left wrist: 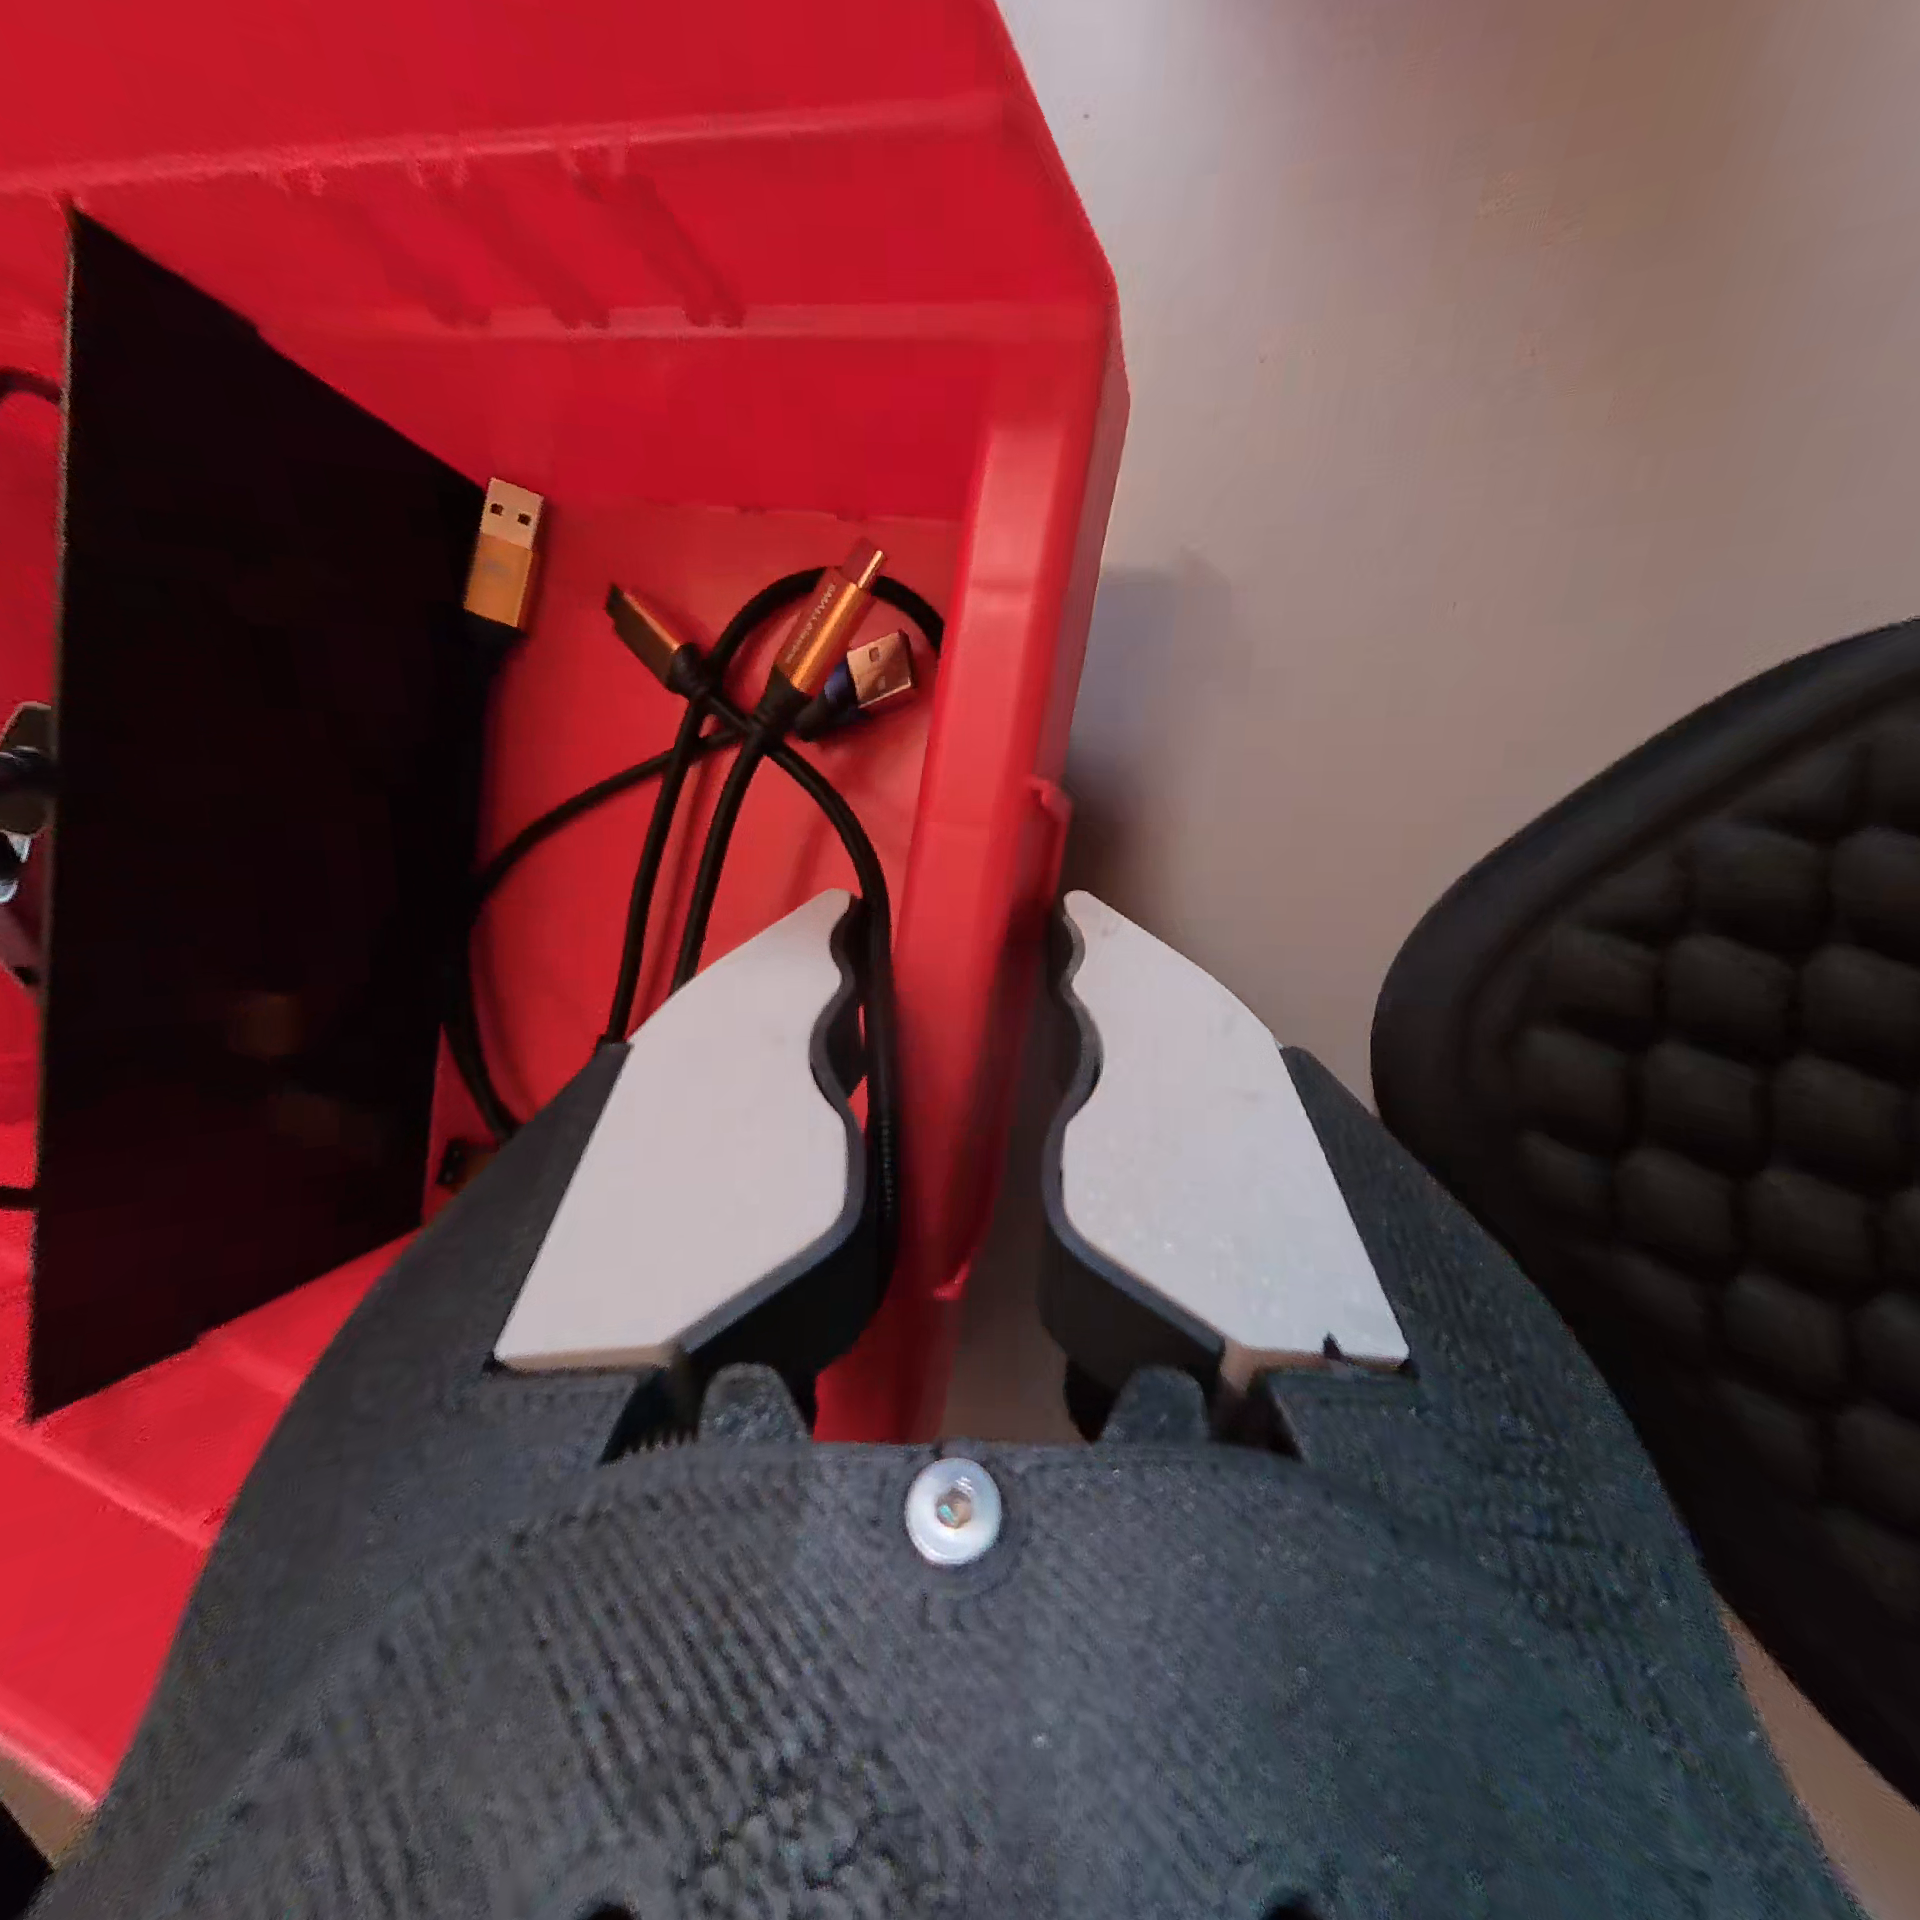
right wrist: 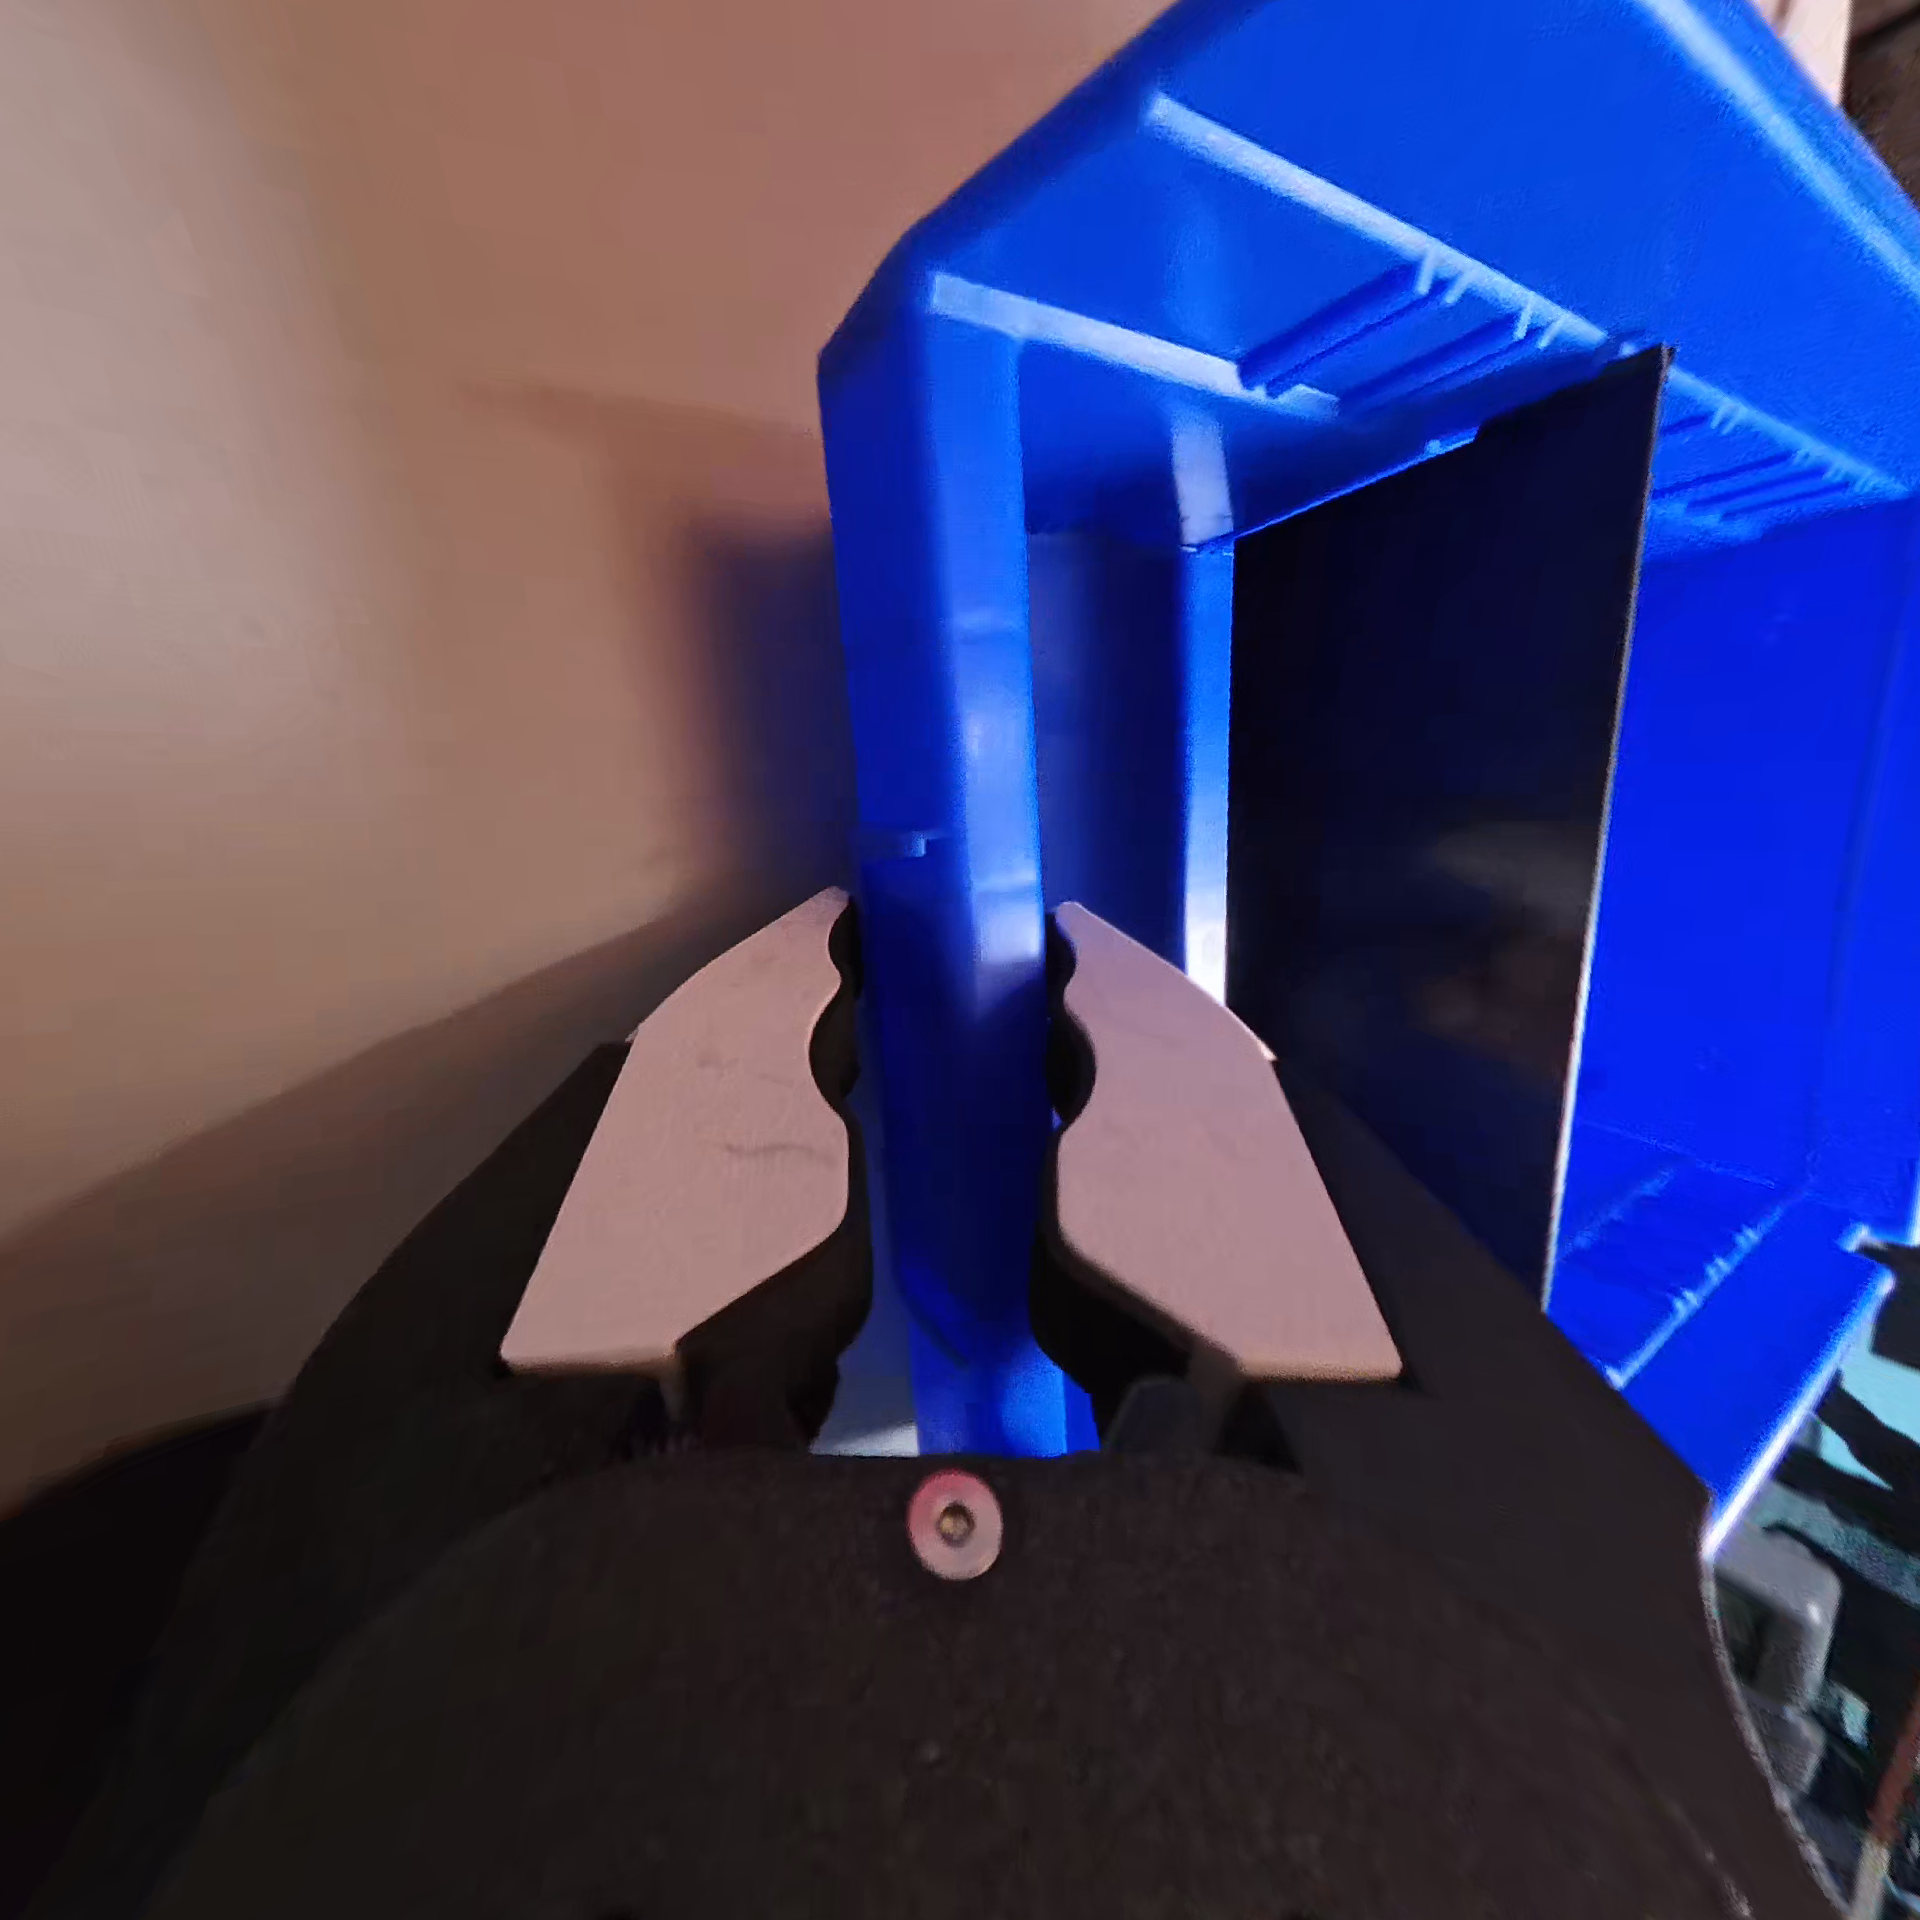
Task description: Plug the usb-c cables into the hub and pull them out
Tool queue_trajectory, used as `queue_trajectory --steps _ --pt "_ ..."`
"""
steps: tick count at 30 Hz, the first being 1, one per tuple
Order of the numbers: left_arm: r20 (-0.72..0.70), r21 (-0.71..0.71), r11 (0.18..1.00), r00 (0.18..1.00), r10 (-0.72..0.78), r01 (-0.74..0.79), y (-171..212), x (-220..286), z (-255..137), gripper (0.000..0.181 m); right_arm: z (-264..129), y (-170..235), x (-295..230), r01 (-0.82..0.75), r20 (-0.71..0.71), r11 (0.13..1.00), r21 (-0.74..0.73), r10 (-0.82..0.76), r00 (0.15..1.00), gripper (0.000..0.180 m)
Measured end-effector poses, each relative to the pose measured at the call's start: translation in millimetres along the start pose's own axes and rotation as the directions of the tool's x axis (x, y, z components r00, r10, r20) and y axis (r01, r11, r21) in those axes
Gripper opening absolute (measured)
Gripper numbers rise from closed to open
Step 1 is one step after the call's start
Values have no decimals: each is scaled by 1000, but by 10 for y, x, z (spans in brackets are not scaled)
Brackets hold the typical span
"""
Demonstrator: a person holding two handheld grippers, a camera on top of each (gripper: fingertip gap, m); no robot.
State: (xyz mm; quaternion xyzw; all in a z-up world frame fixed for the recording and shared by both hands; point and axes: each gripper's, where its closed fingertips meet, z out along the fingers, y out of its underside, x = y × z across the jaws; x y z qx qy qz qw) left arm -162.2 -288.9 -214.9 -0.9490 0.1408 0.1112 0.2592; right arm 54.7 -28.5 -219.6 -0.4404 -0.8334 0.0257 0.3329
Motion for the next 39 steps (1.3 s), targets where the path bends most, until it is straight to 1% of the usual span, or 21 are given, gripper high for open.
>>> queue_trajectory --steps 3,6,10,13,15,17,19,20,22,23,25,27,28,29,31,33,35,36,37,39 --pt "18 -9 1000 999 -27 27 -71 -35 49 33 -38 378 183 -40 -34 997 -68 37 999 32" --pt "42 -8 999 998 -52 53 -147 -124 118 34 24 633 429 -96 -61 989 -114 90 994 31" --pt "78 -4 998 995 -63 64 -233 -305 222 34 158 856 766 -157 -97 977 -147 143 985 31" --pt "97 12 997 993 -73 72 -285 -477 303 34 241 931 939 -175 -119 974 -145 158 980 30" --pt "135 36 998 989 -54 49 -312 -606 348 35 253 948 992 -189 -140 973 -136 170 975 32" --pt "186 76 996 980 -69 55 -318 -715 338 38 170 921 1031 -222 -190 971 -93 202 961 40" --pt "188 180 977 971 -145 111 -388 -722 198 41 -69 753 1021 -293 -212 954 56 298 931 44" --pt "179 250 959 966 -185 137 -450 -700 71 42 -231 642 1005 -332 -208 929 162 361 909 44" --pt "149 403 897 953 -262 184 -612 -639 -243 42 -572 445 988 -386 -192 843 375 478 857 43" --pt "112 495 843 948 -299 208 -736 -583 -416 42 -739 362 997 -407 -179 780 475 539 823 42" --pt "-5 674 689 934 -358 267 -1044 -437 -756 39 -1035 196 1016 -445 -103 616 650 651 752 40" --pt "-104 777 543 916 -387 318 -1346 -298 -991 37 -1244 63 1065 -443 -35 463 768 721 692 38" --pt "-144 807 485 908 -393 338 -1495 -234 -1056 37 -1306 8 1093 -429 -15 403 808 743 669 35" --pt "-185 824 432 895 -405 366 -1641 -185 -1081 36 -1331 -36 1115 -414 -4 360 836 759 651 33" --pt "-273 821 351 850 -451 450 -1894 -128 -1001 34 -1291 -98 1127 -399 4 318 860 778 628 29" --pt "-324 795 307 794 -514 523 -2063 -116 -790 32 -1179 -125 1078 -436 54 274 857 795 604 25" --pt "-278 800 307 773 -571 515 -2098 -115 -532 32 -1047 -125 980 -490 123 235 840 796 593 24" --pt "-233 810 327 779 -582 486 -2078 -91 -407 32 -993 -120 934 -514 151 225 828 793 590 24" --pt "-198 803 367 792 -577 469 -2056 -44 -285 32 -948 -109 903 -533 166 226 815 791 589 24" --pt "-159 774 444 817 -554 452 -2004 15 -158 38 -904 -75 907 -532 143 253 808 792 593 25"
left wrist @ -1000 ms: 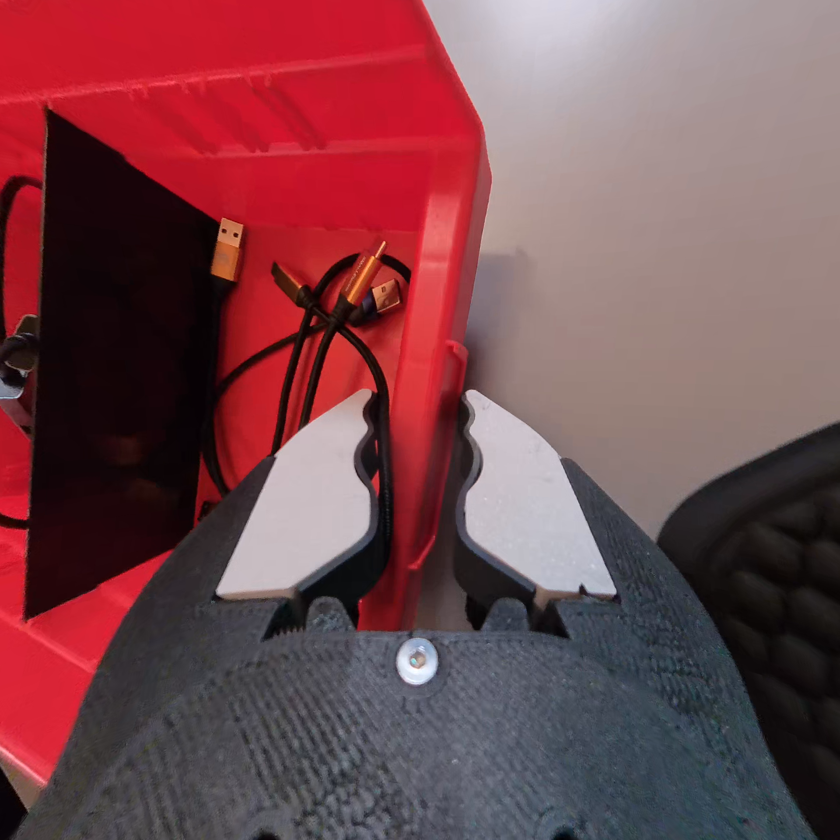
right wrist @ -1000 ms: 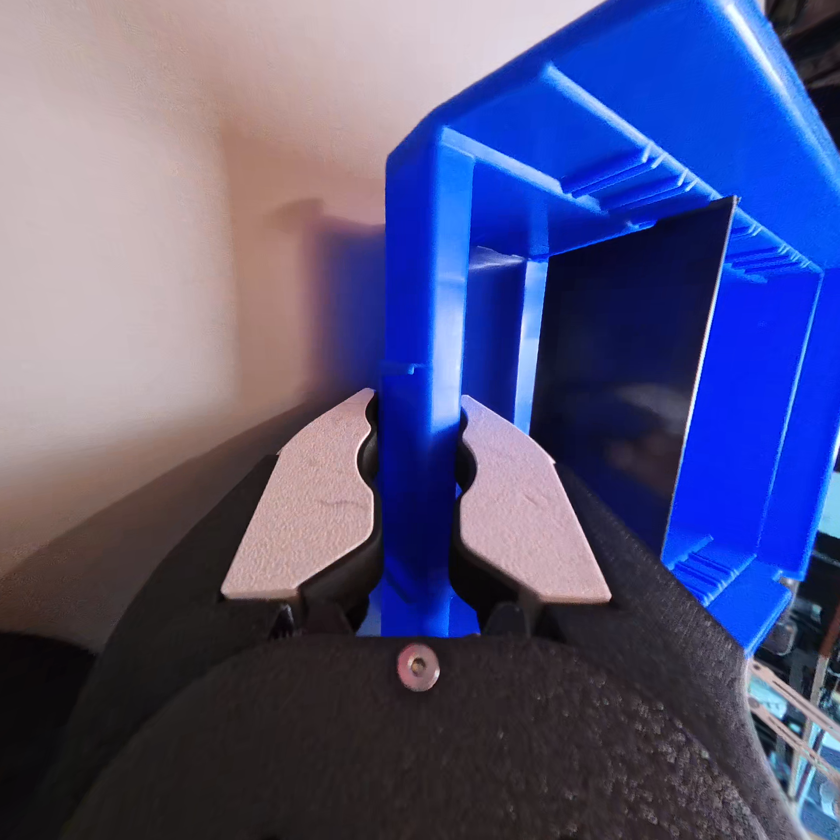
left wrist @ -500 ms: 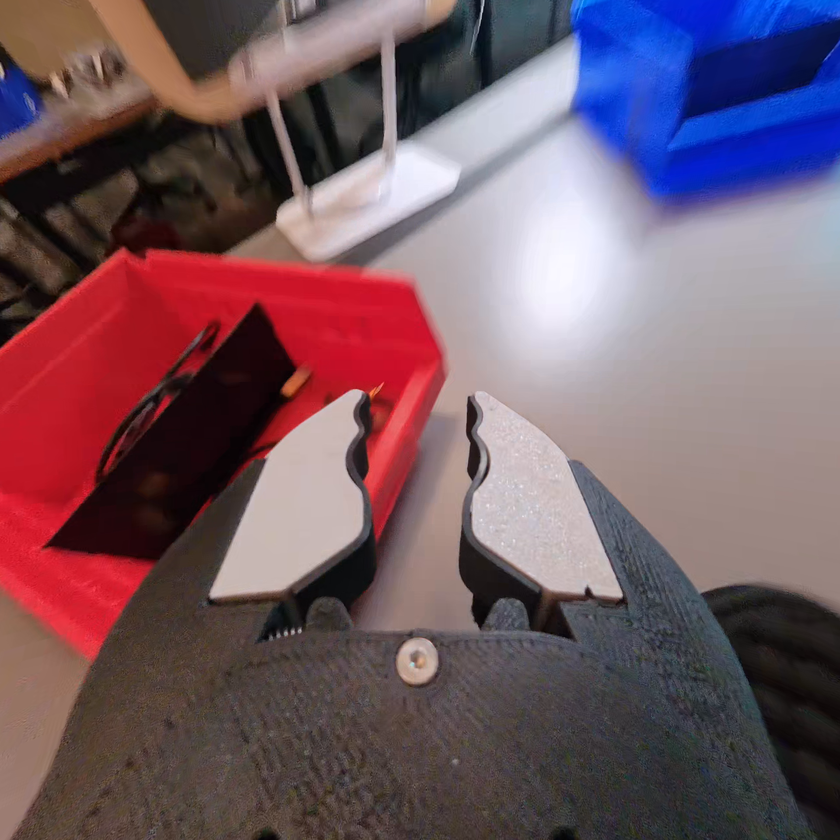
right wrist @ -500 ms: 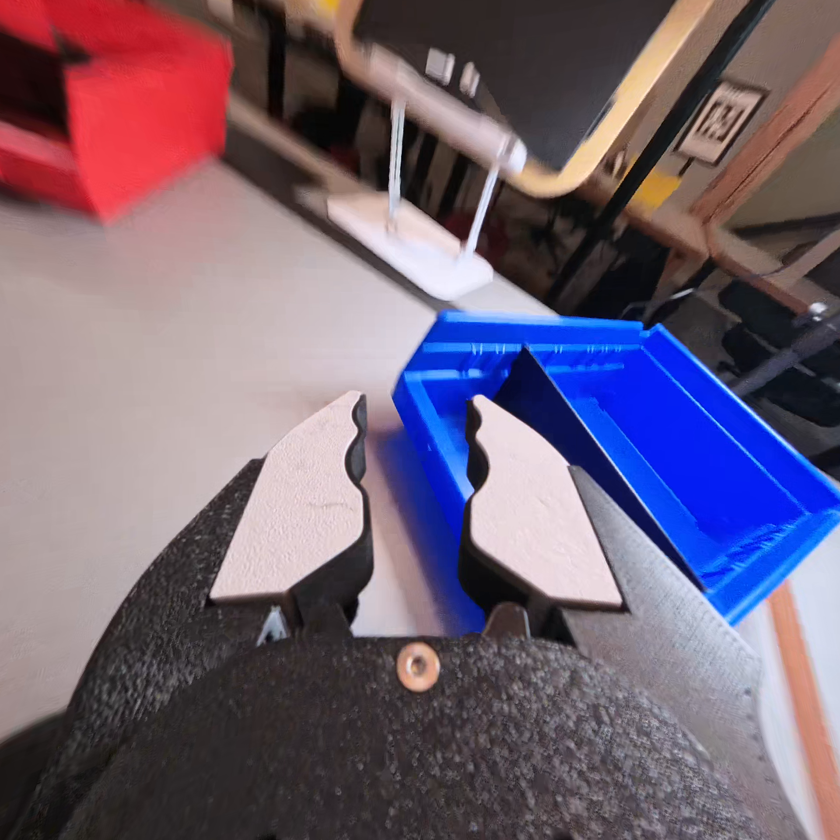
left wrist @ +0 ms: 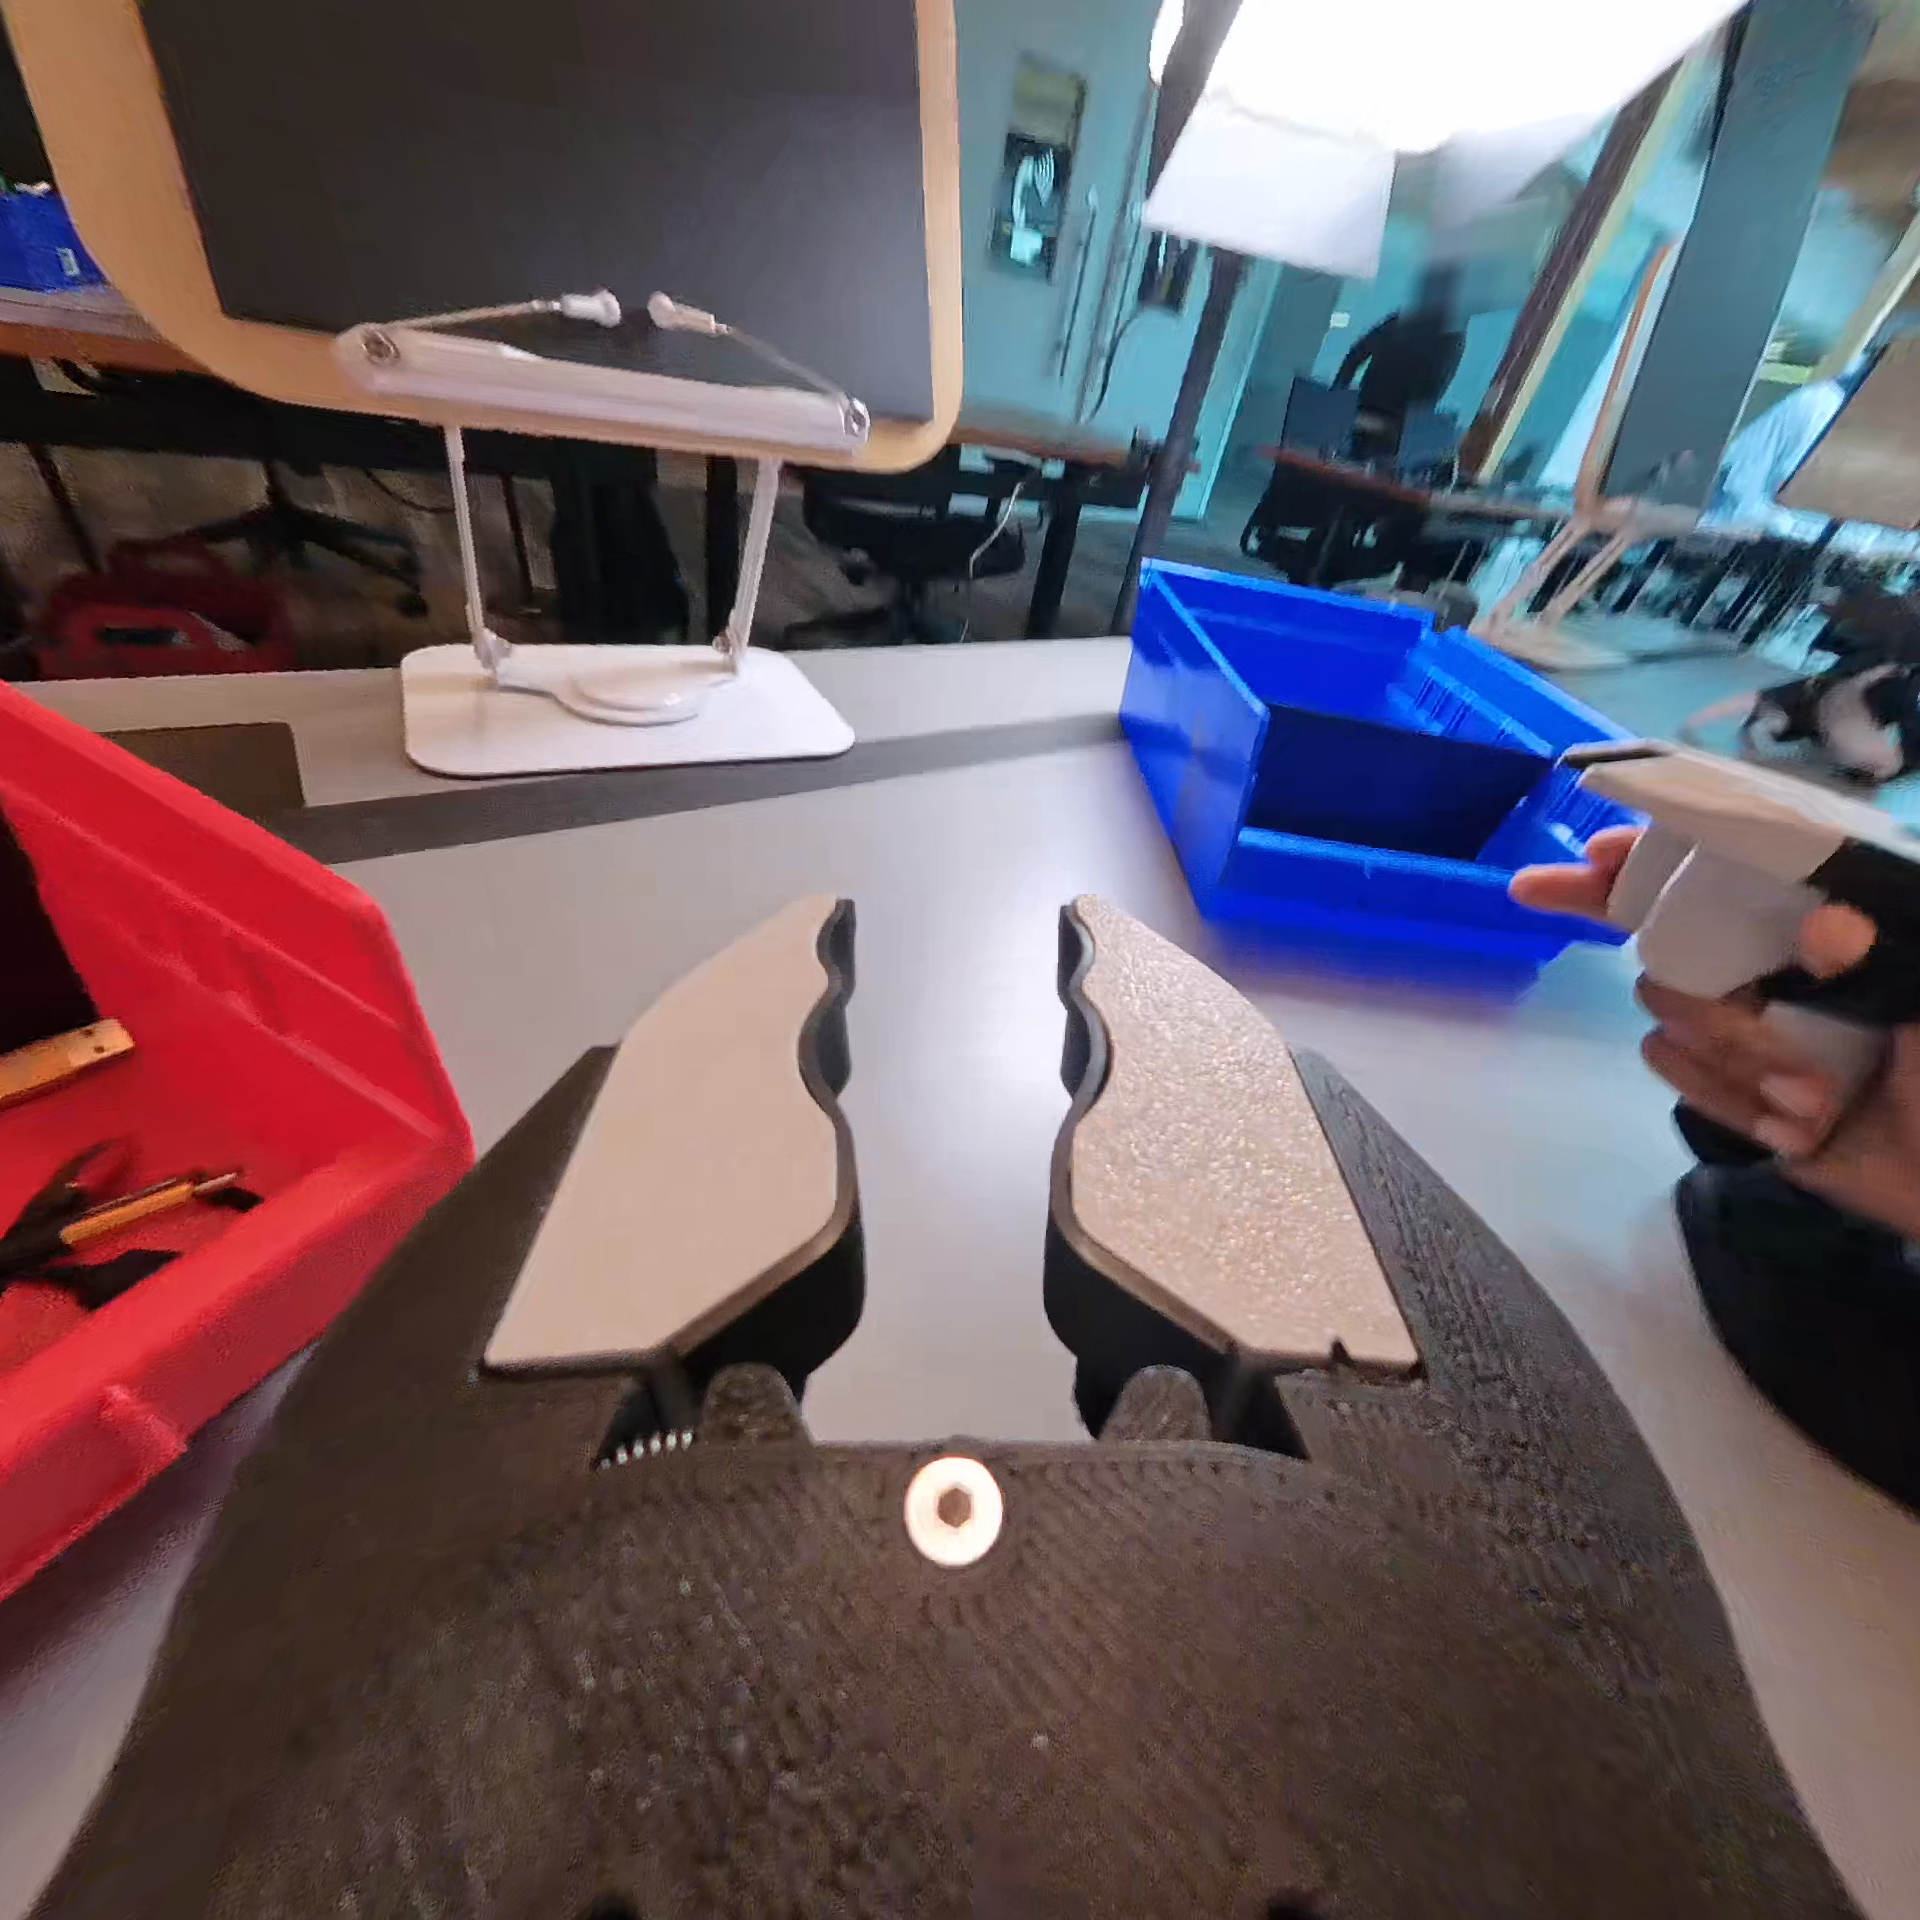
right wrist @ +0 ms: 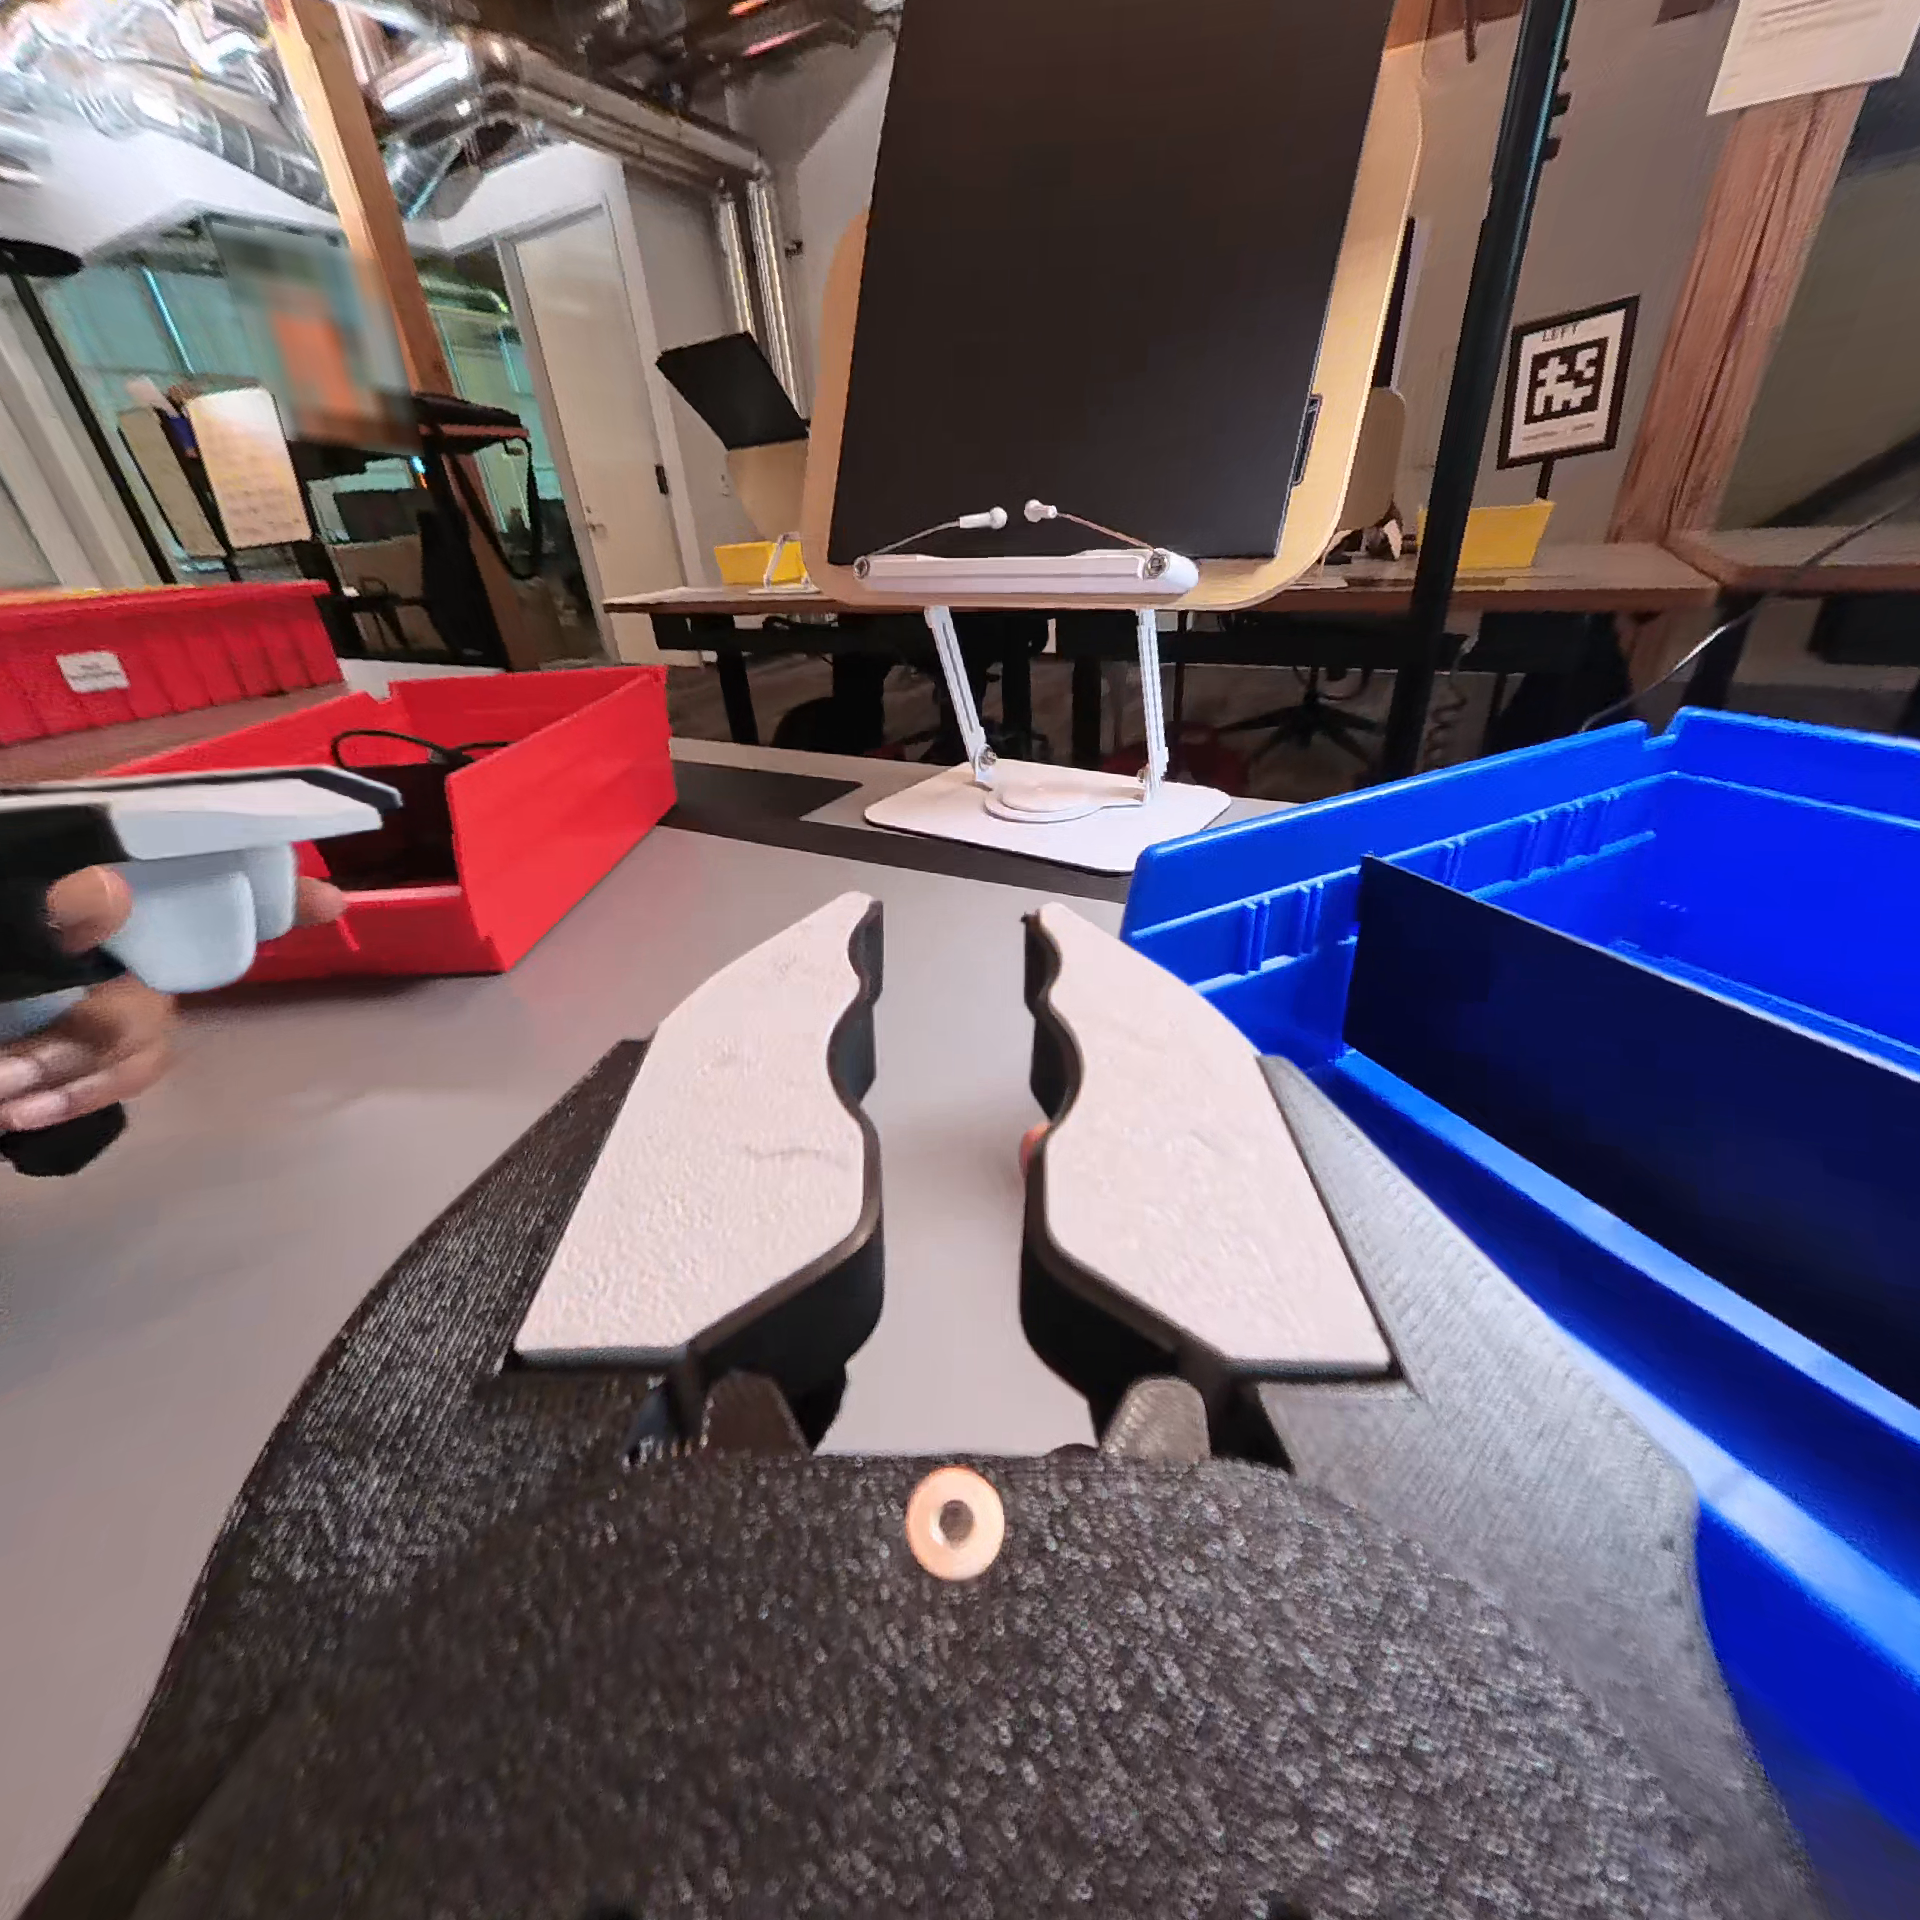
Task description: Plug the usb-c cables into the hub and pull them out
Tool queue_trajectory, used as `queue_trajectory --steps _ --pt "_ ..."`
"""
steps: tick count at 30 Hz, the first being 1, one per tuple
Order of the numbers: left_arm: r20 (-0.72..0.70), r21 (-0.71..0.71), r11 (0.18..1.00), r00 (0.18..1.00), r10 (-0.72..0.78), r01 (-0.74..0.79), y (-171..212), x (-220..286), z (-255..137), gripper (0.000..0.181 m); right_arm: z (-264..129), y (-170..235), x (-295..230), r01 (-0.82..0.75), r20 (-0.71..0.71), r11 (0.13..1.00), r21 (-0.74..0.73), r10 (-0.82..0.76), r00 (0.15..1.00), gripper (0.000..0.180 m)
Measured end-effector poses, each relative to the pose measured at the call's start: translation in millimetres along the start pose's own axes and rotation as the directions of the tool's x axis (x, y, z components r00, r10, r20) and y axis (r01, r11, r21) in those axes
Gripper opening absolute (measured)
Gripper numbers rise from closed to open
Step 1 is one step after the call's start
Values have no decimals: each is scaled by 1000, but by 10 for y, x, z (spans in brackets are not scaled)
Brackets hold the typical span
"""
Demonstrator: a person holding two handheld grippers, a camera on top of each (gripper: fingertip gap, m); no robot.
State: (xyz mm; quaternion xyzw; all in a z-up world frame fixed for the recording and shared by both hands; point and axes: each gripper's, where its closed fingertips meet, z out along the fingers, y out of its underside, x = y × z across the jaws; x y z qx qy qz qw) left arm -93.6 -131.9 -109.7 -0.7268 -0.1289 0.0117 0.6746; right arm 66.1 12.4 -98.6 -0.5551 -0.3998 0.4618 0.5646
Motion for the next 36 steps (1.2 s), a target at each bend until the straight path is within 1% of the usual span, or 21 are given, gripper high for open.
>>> queue_trajectory --steps 2,6,10,14,19,25,30,36 --pt "46 0 999 998 33 -33 44 -121 -38 38 30 46 34 45 -3 998 -32 -45 999 31" --pt "38 -26 999 999 -34 35 100 -235 -19 47 18 73 103 55 -11 997 -54 -55 998 36" --pt "61 -45 999 998 9 -6 152 -290 60 53 -8 108 134 61 -15 996 -71 -62 998 41" --pt "31 -52 998 999 36 -35 187 -217 105 56 -9 90 109 43 15 997 -58 -42 999 44" --pt "-55 36 995 994 93 -92 54 -27 60 58 -57 -4 103 42 43 999 -8 -41 998 48" --pt "-191 152 983 973 128 -99 -111 166 -48 60 -161 -151 121 39 77 997 64 -44 996 49" --pt "-241 243 966 959 147 -87 -270 176 -177 60 -238 -233 186 46 79 994 99 -54 995 50" --pt "-264 263 963 955 135 -64 -315 157 -223 61 -231 -195 176 34 101 996 83 -43 994 53"
